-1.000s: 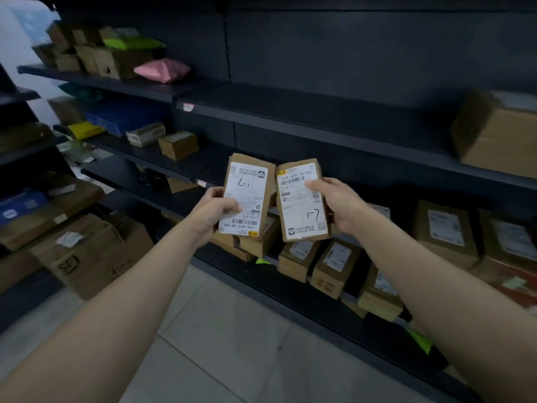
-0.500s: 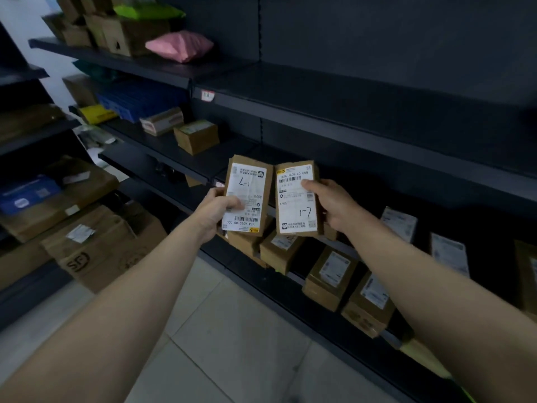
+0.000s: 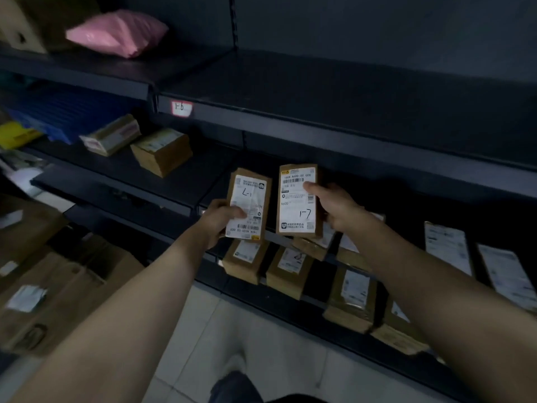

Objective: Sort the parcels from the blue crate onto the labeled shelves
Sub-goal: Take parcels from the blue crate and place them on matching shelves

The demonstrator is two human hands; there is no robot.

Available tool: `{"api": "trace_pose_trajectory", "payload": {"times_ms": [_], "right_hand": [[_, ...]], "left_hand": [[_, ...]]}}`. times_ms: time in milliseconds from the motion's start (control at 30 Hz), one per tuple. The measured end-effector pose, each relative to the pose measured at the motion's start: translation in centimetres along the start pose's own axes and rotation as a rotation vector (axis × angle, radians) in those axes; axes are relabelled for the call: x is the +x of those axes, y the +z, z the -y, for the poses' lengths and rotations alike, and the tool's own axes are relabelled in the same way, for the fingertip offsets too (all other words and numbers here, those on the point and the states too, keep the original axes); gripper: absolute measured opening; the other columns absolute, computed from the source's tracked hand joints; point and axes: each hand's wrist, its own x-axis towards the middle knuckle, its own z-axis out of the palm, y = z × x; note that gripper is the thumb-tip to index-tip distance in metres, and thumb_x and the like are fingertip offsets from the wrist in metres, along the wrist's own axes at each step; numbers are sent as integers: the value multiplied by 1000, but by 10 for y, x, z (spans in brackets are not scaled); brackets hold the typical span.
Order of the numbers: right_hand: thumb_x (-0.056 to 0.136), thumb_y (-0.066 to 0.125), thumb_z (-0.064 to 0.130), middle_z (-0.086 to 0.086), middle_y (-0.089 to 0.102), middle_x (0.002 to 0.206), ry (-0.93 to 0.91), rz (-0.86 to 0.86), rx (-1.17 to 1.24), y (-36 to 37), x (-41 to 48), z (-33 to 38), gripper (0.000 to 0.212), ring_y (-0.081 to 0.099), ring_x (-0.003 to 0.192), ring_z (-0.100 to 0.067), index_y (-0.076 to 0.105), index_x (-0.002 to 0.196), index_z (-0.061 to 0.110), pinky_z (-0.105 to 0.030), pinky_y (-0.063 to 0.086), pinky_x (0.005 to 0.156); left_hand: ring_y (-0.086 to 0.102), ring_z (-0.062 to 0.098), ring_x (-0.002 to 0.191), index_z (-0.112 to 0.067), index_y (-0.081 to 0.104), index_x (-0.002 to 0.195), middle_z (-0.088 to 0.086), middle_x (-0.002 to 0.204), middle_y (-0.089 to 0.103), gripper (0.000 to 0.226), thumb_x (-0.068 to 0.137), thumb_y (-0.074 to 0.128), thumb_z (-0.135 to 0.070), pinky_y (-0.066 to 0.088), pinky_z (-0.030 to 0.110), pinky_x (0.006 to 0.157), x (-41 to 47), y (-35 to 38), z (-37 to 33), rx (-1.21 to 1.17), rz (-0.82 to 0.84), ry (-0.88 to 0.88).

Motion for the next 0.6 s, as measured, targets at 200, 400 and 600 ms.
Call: {"api": "trace_pose_trajectory", "payload": {"times_ms": [200, 400, 600], "right_hand": [[86, 68, 37, -6, 69, 90, 125, -112, 25, 67, 43, 2, 23, 65, 73, -18, 62, 92, 16, -30, 51, 60], [91, 64, 34, -16, 67, 116, 230, -177, 78, 104, 70, -14, 36, 65, 95, -29, 61, 113, 5, -35, 50, 70], [95, 58, 31, -18, 62, 125, 291, -228, 118, 110, 83, -26, 37, 60, 112, -35, 57, 121, 3, -42, 48, 81]], "left_hand": [[69, 29, 95, -6, 57, 122, 16, 110, 69, 44, 80, 66, -12, 58, 39, 74, 65, -51, -28, 124, 130, -49], [69, 19, 79, -13, 65, 102, 8, 97, 71, 17, 86, 62, -14, 54, 25, 54, 103, -71, -34, 194, 232, -95], [67, 20, 83, -14, 63, 108, 7, 96, 70, 22, 87, 63, -17, 54, 32, 66, 122, -75, -27, 223, 249, -140]]}}
